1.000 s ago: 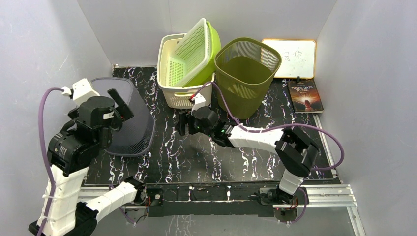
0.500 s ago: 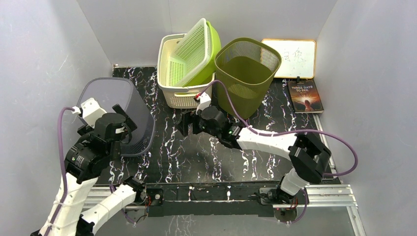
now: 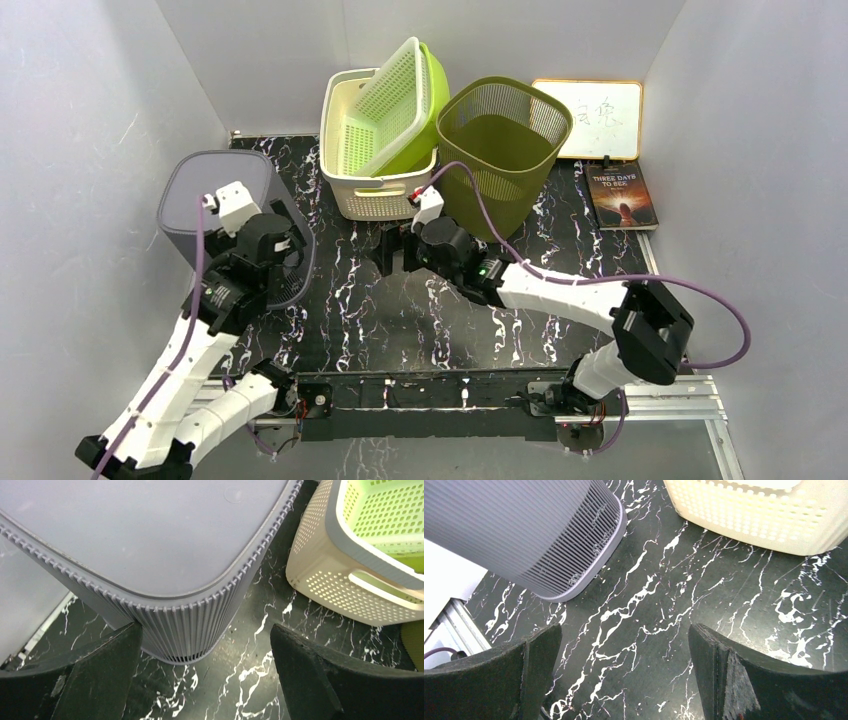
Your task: Turn the large container upside down
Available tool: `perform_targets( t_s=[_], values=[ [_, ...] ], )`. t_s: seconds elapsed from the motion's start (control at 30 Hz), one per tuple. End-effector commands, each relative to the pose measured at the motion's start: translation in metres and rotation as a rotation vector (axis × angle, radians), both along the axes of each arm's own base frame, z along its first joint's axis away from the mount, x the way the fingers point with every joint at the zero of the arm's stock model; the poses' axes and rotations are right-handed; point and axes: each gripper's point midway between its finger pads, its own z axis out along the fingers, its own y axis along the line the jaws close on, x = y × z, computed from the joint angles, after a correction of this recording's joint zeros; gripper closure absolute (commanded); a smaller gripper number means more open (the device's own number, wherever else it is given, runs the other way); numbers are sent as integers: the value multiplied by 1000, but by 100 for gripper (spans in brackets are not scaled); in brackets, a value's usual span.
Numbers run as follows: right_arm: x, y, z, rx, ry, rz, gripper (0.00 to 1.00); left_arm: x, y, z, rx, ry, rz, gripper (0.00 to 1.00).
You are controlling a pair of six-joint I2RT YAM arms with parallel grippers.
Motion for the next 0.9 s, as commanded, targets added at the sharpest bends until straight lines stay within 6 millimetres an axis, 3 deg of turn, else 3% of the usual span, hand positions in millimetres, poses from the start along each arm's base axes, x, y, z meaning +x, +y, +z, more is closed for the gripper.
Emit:
perform_targets(
  t_s=[0.0,0.17,0.3,0.47,0.63,0.73,0.87],
  values=[
    [3,-21,30,31,-76,-55,2,27,-1,19,73,-115,18,1],
    [3,-36,36,38,-99,-94,2,70,-22,24,187,-181,-81,2],
    [2,-43,43,38,-112,-109,2,117,-33,17,246,-150,-154,2],
    [1,-53,51,37,-132,-128,2,185,-2,7,182,-136,-164,2],
    [3,-66,54,36,-148,-164,2,243,0,8,254,-93,-264,2],
    [6,-71,52,30,-152,-185,2,261,-12,14,255,-86,-341,2],
    [9,-70,52,19,-155,-189,2,257,-34,20,181,-117,-441,2]
  ],
)
